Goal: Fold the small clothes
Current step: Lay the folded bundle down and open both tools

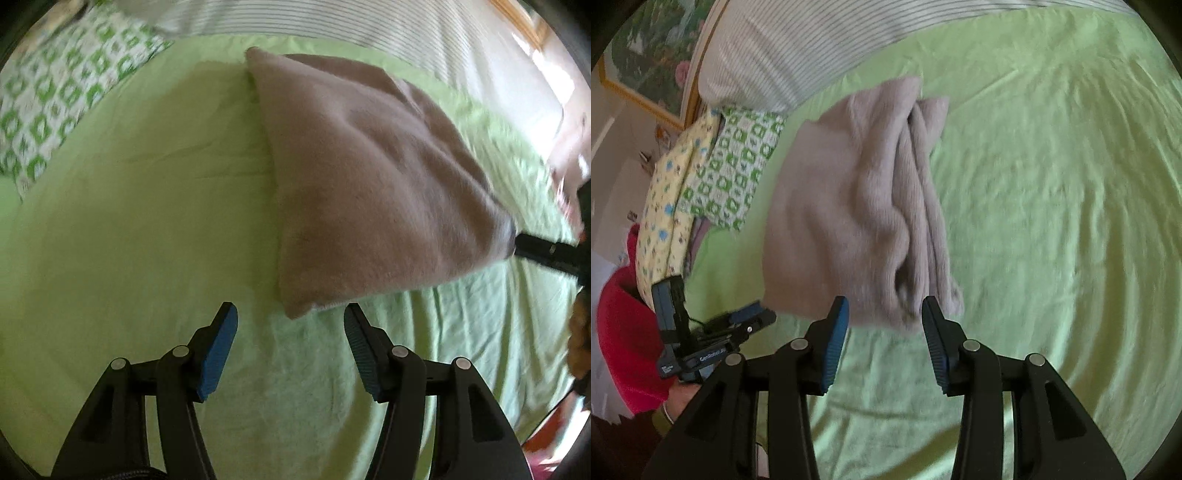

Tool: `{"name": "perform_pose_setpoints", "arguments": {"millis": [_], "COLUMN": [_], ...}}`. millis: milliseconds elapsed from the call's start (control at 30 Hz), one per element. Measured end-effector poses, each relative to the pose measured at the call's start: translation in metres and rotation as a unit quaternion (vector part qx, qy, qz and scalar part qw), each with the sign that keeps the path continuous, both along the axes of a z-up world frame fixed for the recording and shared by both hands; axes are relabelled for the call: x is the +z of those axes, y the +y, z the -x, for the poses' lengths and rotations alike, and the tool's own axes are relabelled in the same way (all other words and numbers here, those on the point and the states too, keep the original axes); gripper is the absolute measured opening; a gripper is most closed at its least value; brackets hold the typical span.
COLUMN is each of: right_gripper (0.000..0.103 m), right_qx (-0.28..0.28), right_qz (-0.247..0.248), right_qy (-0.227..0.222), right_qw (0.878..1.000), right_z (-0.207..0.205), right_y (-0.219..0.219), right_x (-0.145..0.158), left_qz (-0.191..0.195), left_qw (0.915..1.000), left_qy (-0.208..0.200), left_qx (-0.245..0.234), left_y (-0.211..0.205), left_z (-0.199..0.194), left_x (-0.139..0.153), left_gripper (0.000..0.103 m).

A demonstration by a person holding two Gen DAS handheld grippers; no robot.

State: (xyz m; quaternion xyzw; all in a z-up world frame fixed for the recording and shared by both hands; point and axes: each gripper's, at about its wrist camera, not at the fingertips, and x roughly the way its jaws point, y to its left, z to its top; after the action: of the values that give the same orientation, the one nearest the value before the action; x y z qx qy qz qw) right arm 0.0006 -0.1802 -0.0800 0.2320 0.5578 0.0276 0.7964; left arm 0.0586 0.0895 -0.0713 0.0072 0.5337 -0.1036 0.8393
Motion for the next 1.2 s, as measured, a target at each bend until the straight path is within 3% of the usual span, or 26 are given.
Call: {"name": "perform_pose_setpoints", "arguments": {"millis": [133,267,300,333,400,433,500,633,800,967,1067,1200], "right_gripper": [0.043,0.042,0.034,0.021,0.009,0.007,0.006,0.006,0.006,0.006,0.010,0.028], "right_qx": [0.011,0.021,0.026,0.030,0.042,0.046,0.049,0.061,0.062,0.031,0.021,0.010], "right_qz": [0.009,0.040,0.043,0.050,0.058,0.057,0.055,0.081,0.104,0.067,0.046,0.052], "right_qy": [-0.005,0.010,0.011,0.014,0.016,0.011,-0.010,-0.034,0.015,0.025,0.021,0.022], "right_qw": [1.000,0.999,0.999,0.998,0.997,0.997,0.997,0.994,0.993,0.997,0.998,0.998], "right_z": [-0.004,-0.012,-0.013,-0.013,-0.013,-0.014,-0.015,-0.013,-0.015,-0.012,-0.011,-0.003], "right_y": [0.007,0.007,0.007,0.007,0.007,0.006,0.003,-0.006,-0.016,-0.022,-0.023,-0.030], "right_x": [-0.004,-0.014,-0.016,-0.017,-0.014,-0.009,0.007,0.032,-0.008,-0.028,-0.022,-0.012], "left_qz": [-0.040,-0.040,-0.038,-0.036,-0.027,-0.025,-0.029,-0.013,-0.010,0.014,0.033,0.056], "left_qw": [0.9991,0.9991,0.9992,0.9993,0.9995,0.9995,0.9994,0.9997,0.9998,0.9997,0.9989,0.9970], "left_qy": [-0.002,0.007,0.008,0.007,0.007,0.006,-0.004,-0.002,0.010,0.020,0.029,0.041], "left_qx": [-0.016,-0.009,-0.007,-0.008,-0.013,-0.016,-0.021,-0.019,-0.012,0.005,0.017,0.036], "left_y": [-0.012,-0.010,-0.008,-0.008,-0.006,-0.006,-0.007,-0.008,-0.012,0.002,0.010,0.028], "left_z": [-0.002,-0.010,-0.012,-0.013,-0.015,-0.015,-0.012,-0.010,-0.010,-0.013,-0.013,-0.005], "left_x": [-0.011,-0.021,-0.022,-0.023,-0.023,-0.022,-0.017,-0.015,-0.023,-0.024,-0.022,-0.016], "left_gripper": [0.059,0.046,0.045,0.038,0.022,0.014,0.012,0.009,0.007,0.007,0.007,0.013]}}
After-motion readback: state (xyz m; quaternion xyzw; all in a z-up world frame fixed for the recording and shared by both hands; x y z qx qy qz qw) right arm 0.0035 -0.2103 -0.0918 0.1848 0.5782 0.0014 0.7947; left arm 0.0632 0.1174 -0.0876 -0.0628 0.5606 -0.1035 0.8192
